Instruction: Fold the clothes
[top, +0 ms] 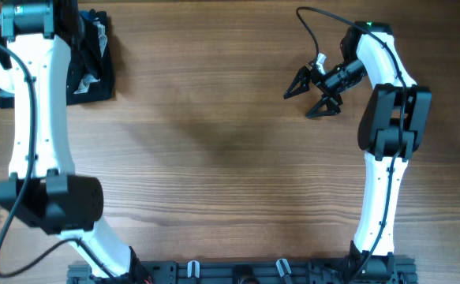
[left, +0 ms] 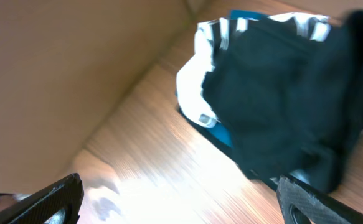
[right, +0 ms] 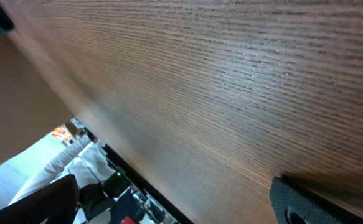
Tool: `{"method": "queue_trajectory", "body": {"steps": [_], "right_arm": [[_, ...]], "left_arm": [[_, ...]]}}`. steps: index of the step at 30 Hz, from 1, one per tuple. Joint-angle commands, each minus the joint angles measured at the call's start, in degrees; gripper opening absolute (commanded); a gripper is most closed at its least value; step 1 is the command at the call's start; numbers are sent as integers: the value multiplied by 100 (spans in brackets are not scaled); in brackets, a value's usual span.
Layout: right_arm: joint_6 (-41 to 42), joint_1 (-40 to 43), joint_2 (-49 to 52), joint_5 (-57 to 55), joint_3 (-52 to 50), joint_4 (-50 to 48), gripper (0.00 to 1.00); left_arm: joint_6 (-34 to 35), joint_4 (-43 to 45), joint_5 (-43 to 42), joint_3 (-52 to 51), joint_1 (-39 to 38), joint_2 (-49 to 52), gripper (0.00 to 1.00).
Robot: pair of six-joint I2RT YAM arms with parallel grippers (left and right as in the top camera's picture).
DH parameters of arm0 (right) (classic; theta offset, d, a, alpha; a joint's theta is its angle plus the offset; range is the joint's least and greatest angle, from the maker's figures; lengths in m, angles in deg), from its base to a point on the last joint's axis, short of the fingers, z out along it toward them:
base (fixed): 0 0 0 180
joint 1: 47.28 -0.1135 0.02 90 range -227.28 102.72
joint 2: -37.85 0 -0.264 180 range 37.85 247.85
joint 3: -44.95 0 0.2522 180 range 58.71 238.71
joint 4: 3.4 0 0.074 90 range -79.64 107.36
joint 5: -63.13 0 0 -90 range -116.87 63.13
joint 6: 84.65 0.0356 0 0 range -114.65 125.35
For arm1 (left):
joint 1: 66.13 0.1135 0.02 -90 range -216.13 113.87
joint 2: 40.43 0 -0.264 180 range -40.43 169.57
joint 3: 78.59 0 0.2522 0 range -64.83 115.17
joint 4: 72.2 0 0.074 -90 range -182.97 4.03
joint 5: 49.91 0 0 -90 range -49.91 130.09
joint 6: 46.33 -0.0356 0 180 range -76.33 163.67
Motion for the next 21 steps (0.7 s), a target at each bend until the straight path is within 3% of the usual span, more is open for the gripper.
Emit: {"method": "queue_trajectory", "body": {"steps": [1,7,14,21], "right_arm": [[4,2,153,-796,17,-297,99],[2,13,142,-1392,389,-807,100],[9,17,42,-1394,1812,-1523,100],[-345,17,-72,-1460,3185,-1663,100]], "left_arm": [[529,-125,-1213,92,-63,-621,100],[529,400,-1733,92,-205,-1499,100],[503,1482,-1891,92,-728,-3064,100],[479,1394,-2358,92,-1075,-4411,100]]}}
